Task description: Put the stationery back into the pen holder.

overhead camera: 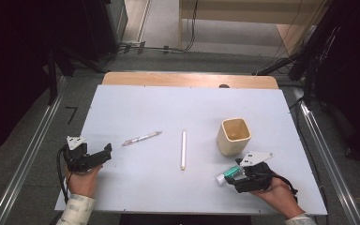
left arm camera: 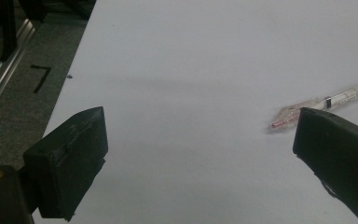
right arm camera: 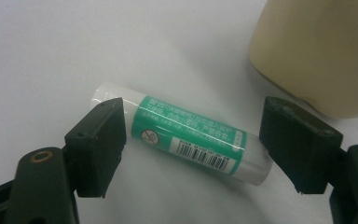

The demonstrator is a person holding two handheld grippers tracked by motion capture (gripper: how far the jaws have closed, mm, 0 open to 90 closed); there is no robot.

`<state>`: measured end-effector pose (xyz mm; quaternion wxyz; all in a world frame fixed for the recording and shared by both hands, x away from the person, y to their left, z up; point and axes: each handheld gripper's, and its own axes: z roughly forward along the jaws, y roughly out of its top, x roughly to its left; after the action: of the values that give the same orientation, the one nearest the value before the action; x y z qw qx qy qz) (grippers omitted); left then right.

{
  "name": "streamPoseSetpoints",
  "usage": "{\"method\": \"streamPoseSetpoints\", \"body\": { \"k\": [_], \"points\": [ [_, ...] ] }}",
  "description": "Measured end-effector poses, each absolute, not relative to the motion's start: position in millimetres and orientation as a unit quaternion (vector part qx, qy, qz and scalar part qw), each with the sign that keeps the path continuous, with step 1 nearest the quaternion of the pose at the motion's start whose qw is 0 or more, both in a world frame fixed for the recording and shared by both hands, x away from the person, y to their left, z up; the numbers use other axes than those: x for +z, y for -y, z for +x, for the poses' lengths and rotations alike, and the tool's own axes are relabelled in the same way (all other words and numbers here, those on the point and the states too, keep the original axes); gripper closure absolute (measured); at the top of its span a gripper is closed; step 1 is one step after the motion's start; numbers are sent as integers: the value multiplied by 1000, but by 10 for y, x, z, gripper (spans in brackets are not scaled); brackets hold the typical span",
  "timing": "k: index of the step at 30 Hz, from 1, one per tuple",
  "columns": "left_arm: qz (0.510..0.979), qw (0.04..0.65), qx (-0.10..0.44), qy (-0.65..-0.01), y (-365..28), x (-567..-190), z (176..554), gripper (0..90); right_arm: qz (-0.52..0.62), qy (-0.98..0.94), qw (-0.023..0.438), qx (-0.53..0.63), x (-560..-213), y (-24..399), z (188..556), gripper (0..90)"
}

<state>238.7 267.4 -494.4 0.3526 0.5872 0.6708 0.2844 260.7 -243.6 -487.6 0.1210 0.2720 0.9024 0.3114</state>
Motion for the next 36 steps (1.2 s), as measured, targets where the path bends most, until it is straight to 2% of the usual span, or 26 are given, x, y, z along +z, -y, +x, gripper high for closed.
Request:
{"method": "streamPoseSetpoints", "body": {
  "k": [4,24,32,36],
  "points": [
    [587,353,285,-670,-2675,-4944,2386,38,267,-905,132,304,-4888,2425,2622,213],
    [587,353,285,-670,-2678,-4944,2387,37,251,-915,123,291,-4919,2456,2641,215],
    [586,353,286,-671,-2675,-4943,2386,37,249,-917,126,287,-4933,2486,2646,287],
    [586,354,285,-671,-2676,-4944,2387,37,251,-915,136,285,-4935,2508,2648,361]
  ]
}}
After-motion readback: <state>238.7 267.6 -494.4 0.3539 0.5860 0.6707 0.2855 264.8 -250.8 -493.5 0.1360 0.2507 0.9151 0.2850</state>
